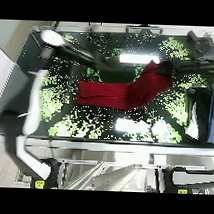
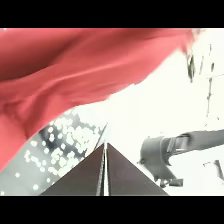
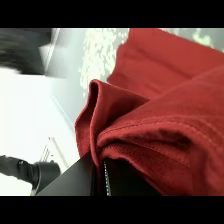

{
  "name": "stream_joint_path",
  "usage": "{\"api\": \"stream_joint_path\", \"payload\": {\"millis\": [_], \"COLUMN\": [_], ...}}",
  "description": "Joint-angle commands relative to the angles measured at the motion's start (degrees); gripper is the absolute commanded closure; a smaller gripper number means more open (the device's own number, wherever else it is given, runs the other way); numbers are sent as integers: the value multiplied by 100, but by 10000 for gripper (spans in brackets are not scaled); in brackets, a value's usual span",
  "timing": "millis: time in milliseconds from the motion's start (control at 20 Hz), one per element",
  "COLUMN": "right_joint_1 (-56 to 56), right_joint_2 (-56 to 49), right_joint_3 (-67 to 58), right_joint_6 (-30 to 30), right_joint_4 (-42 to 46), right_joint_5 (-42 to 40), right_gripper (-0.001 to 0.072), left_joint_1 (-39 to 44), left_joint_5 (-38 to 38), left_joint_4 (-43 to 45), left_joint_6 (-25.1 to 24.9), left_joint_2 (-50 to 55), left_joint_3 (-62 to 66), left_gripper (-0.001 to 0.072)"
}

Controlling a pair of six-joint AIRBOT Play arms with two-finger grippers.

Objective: Fold the shirts.

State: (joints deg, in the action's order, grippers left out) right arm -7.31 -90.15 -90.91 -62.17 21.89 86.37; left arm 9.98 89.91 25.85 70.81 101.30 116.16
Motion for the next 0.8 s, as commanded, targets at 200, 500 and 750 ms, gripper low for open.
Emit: {"api": "stream_joint_path", "payload": {"millis": [200,500,750], "right_joint_1": [3401,4992,3399], "right_joint_2": [-1154,-2286,-1405], "right_joint_3": [-7,-11,-11], "right_joint_6": [92,1119,57], "right_joint_4": [-76,-450,1003], "right_joint_5": [-4354,-6293,-4151], "right_gripper": [697,207,208], "left_joint_1": [-2282,-2531,-2435], "left_joint_5": [306,308,177], "left_joint_4": [-455,-459,-522], "left_joint_6": [-498,-804,-883], "left_joint_2": [-2597,-3213,-3289], "left_joint_3": [-127,-1300,-1980], "left_gripper": [685,685,685]}}
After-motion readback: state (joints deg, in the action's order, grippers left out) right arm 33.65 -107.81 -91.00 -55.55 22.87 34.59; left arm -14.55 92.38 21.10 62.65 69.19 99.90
